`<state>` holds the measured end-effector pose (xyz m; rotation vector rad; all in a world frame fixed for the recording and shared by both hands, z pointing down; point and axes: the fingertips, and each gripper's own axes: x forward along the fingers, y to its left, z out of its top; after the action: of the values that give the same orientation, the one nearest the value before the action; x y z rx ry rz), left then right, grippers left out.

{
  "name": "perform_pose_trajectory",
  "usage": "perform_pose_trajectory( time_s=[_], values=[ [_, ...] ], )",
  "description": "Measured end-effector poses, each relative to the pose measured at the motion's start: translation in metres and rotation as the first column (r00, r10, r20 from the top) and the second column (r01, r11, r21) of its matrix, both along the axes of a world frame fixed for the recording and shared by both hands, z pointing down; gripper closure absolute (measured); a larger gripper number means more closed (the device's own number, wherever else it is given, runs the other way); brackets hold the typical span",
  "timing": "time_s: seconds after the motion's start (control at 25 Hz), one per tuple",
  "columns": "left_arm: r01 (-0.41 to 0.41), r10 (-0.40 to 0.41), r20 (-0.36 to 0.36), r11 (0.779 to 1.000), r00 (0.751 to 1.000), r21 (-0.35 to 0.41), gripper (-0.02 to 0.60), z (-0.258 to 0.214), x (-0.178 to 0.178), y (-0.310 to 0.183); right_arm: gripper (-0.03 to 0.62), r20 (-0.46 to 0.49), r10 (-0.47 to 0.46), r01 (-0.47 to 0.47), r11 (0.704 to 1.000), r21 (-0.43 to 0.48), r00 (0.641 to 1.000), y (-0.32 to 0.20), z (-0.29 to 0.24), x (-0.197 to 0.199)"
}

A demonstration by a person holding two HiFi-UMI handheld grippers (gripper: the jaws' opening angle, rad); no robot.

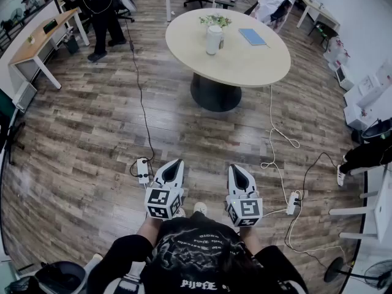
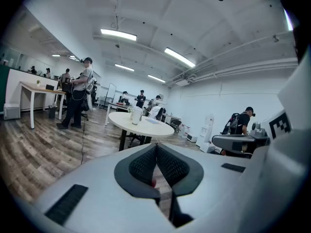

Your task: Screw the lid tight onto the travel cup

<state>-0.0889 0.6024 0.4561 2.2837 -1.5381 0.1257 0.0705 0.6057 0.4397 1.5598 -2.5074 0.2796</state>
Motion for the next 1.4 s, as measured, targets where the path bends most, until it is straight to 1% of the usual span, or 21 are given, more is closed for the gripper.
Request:
perform_pose_trajectory(
  time_s=[0.12, 0.24, 0.32, 0.4, 0.52, 0.68, 0.76, 0.84, 0.88, 0.92, 0.96, 1.0, 1.04, 1.12, 1.2, 1.4],
  values=[
    [0.008, -0.008, 0.009, 1.000, 1.000, 0.013, 0.560, -0.003, 0.005, 0.000, 0.588, -0.020, 0.006, -0.004, 0.998, 0.057, 1.000, -0.008, -0.006, 0.010],
    [0.001, -0.002, 0.029, 0.999, 1.000, 0.037, 0.560, -0.007, 0.011, 0.005, 0.588, 0.021, 0.049, -0.049, 0.998, 0.028, 0.999, -0.006, -0.011, 0.023],
    [-0.007, 0.005, 0.036, 0.999, 0.999, 0.050, 0.560, -0.009, 0.014, 0.008, 0.588, 0.018, 0.058, -0.058, 0.998, 0.023, 0.998, -0.004, -0.010, 0.027],
    [-0.009, 0.008, 0.028, 0.998, 1.000, 0.054, 0.560, -0.010, 0.015, 0.011, 0.588, -0.002, 0.051, -0.051, 0.998, 0.027, 0.999, -0.002, -0.006, 0.026],
    [-0.010, 0.009, 0.018, 0.998, 1.000, 0.063, 0.560, -0.012, 0.019, 0.014, 0.588, -0.006, 0.040, -0.040, 0.999, 0.011, 0.999, 0.002, -0.001, 0.024],
    [-0.009, 0.007, 0.020, 0.998, 1.000, 0.065, 0.558, -0.009, 0.020, 0.015, 0.588, -0.031, -0.018, 0.018, 1.000, 0.000, 0.999, 0.004, 0.009, 0.017],
    [-0.013, 0.012, 0.014, 0.998, 1.000, 0.067, 0.557, -0.009, 0.021, 0.015, 0.586, -0.016, -0.031, 0.031, 1.000, -0.001, 0.999, 0.003, 0.010, 0.015],
    [-0.040, 0.039, 0.022, 0.997, 0.999, 0.064, 0.546, -0.007, 0.025, 0.016, 0.582, 0.028, -0.050, 0.050, 0.999, -0.013, 0.998, 0.002, 0.011, 0.015],
    [-0.059, 0.057, 0.027, 0.996, 0.998, 0.065, 0.514, -0.007, 0.028, 0.017, 0.490, 0.064, -0.077, 0.078, 0.997, -0.023, 0.995, 0.003, 0.012, 0.013],
    [-0.080, 0.078, 0.030, 0.995, 0.997, 0.067, 0.456, -0.007, 0.032, 0.018, 0.343, 0.105, -0.104, 0.108, 0.994, -0.032, 0.989, 0.004, 0.012, 0.011],
    [-0.101, 0.099, 0.030, 0.992, 0.995, 0.070, 0.385, -0.007, 0.036, 0.019, 0.302, 0.133, -0.121, 0.127, 0.991, -0.034, 0.984, 0.005, 0.011, 0.010],
    [-0.121, 0.119, 0.030, 0.990, 0.992, 0.073, 0.330, -0.006, 0.039, 0.020, 0.289, 0.140, -0.126, 0.131, 0.991, -0.032, 0.982, 0.005, 0.011, 0.010],
    [-0.137, 0.135, 0.036, 0.988, 0.990, 0.074, 0.285, -0.005, 0.042, 0.020, 0.276, 0.127, -0.125, 0.129, 0.991, -0.026, 0.984, 0.004, 0.012, 0.012],
    [-0.155, 0.152, 0.054, 0.985, 0.987, 0.070, 0.252, -0.006, 0.047, 0.017, 0.234, 0.088, -0.123, 0.126, 0.992, -0.020, 0.988, -0.001, 0.013, 0.014],
    [-0.156, 0.153, 0.058, 0.986, 0.987, 0.062, 0.245, -0.007, 0.051, 0.015, 0.230, 0.070, -0.128, 0.130, 0.991, -0.024, 0.989, -0.004, 0.015, 0.016],
    [-0.138, 0.137, 0.030, 0.988, 0.990, 0.063, 0.238, 0.000, 0.063, 0.007, 0.230, 0.028, -0.156, 0.157, 0.987, -0.023, 0.987, -0.012, 0.018, 0.025]
  ],
)
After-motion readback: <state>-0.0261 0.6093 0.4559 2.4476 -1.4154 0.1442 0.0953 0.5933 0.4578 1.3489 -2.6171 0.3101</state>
